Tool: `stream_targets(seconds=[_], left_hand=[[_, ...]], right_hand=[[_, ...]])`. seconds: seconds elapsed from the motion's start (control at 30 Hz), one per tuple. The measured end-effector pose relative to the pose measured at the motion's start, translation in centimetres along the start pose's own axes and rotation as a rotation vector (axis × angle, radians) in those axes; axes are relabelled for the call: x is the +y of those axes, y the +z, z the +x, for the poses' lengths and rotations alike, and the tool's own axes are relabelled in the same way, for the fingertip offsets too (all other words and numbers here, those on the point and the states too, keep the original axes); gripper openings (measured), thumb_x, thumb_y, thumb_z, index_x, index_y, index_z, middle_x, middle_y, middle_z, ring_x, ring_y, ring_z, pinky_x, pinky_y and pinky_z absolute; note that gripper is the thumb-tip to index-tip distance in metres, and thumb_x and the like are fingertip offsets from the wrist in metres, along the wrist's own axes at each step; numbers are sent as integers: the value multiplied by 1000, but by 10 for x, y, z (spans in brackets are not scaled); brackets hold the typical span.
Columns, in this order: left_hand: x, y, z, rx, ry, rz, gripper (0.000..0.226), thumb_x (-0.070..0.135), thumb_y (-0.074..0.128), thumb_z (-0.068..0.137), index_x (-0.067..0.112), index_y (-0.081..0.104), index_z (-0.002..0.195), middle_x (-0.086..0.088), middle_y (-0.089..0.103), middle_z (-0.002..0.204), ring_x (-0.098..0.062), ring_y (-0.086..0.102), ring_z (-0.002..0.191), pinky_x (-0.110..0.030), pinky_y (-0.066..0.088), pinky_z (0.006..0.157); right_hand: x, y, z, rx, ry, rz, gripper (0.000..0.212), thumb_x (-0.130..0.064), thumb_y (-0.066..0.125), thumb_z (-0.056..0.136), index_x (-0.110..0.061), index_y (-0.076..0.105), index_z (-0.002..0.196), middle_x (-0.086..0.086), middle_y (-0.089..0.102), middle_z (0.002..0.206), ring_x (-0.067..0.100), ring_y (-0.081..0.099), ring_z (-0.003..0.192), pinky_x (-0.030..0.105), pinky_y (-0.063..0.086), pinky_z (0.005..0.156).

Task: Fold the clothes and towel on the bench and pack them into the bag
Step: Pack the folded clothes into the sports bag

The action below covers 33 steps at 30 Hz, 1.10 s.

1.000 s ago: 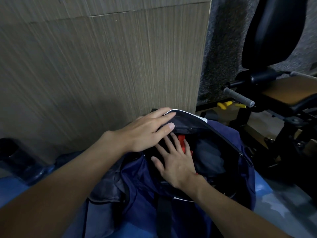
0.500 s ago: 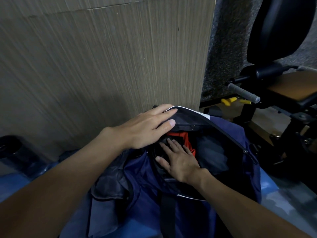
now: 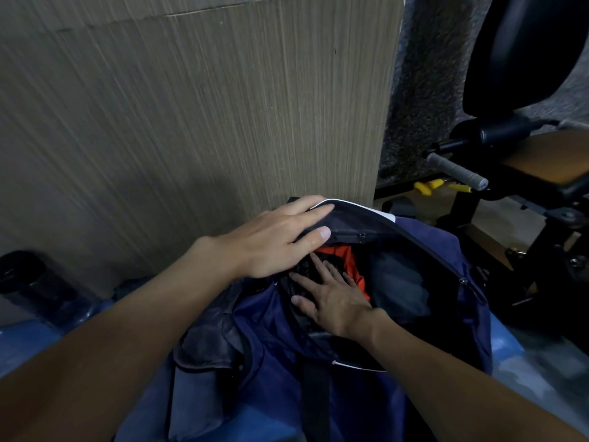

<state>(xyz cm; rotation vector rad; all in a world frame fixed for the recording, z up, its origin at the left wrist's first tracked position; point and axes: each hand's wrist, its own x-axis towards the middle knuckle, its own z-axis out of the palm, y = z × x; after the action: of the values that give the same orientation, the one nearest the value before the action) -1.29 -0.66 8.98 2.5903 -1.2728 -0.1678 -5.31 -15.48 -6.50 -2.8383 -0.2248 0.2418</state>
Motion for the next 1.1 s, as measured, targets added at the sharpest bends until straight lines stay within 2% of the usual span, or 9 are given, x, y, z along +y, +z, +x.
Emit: stream_targets(seconds=[0.1, 0.33, 0.57, 0.63, 0.67, 0.73, 0.8, 0.93, 1.1], left_hand=[[0, 0, 0, 8, 6, 16, 75, 71, 16, 94, 31, 17, 157, 18, 8, 164, -3, 14, 149, -42, 23, 121], [1, 0, 0, -19, -30, 63, 65, 54, 38, 101, 30, 18, 158, 17, 7, 164, -7, 16, 149, -42, 25, 120], [4, -3, -15, -35, -67, 124, 63, 46, 43, 102, 28, 21, 158, 14, 14, 164, -9, 21, 148, -47, 27, 118], [5, -4, -25, -10, -80, 120, 63, 44, 45, 102, 25, 23, 158, 12, 16, 164, -10, 21, 148, -48, 26, 118], [4, -3, -32, 9, -83, 102, 63, 44, 45, 102, 24, 24, 157, 11, 17, 163, -11, 21, 148, -48, 26, 118], [1, 1, -48, 48, -99, 43, 63, 49, 45, 100, 26, 28, 156, 9, 19, 163, -11, 22, 148, -49, 25, 118], [-6, 7, -68, 94, -132, -21, 65, 56, 43, 94, 28, 35, 153, 7, 22, 162, -12, 24, 147, -49, 26, 118], [-28, 20, -112, 188, -251, -165, 62, 56, 52, 94, 27, 44, 148, 6, 33, 156, -11, 31, 143, -44, 28, 118], [-80, 33, -172, 452, -463, -273, 41, 35, 60, 97, 17, 60, 134, 2, 59, 133, -15, 53, 124, -36, 42, 107]], right_hand=[[2, -1, 0, -28, 13, 12, 60, -68, 20, 95, -51, 5, 150, -2, -21, 162, 20, -14, 150, 48, 2, 121], [2, -9, -1, -57, 32, 66, 61, -68, 23, 95, -49, 8, 151, -3, -19, 163, 20, -14, 150, 49, 1, 121], [-5, -27, -31, 92, -10, 76, 62, -64, 27, 97, -41, 15, 153, -4, -10, 164, 18, -8, 151, 47, 1, 121], [-10, -35, -45, 168, -29, 54, 56, -57, 32, 99, -34, 30, 151, -2, 9, 164, 16, 3, 150, 44, 7, 121], [-14, -38, -51, 236, -45, 17, 51, -53, 34, 100, -29, 42, 145, 0, 24, 159, 17, 14, 148, 43, 14, 119], [-24, -44, -62, 359, -102, -63, 46, -49, 32, 97, -24, 60, 125, 0, 51, 137, 21, 41, 132, 42, 31, 107], [-37, -49, -68, 411, -190, 6, 48, -45, 30, 92, -19, 67, 109, 0, 62, 111, 24, 57, 106, 42, 44, 90], [-71, -55, -67, 419, -326, 136, 17, -20, 52, 92, -14, 68, 93, 1, 63, 90, 22, 61, 83, 42, 50, 76], [-129, -50, -40, 333, -384, 267, 12, -16, 54, 90, -15, 66, 88, 3, 65, 89, 22, 61, 83, 43, 51, 77]])
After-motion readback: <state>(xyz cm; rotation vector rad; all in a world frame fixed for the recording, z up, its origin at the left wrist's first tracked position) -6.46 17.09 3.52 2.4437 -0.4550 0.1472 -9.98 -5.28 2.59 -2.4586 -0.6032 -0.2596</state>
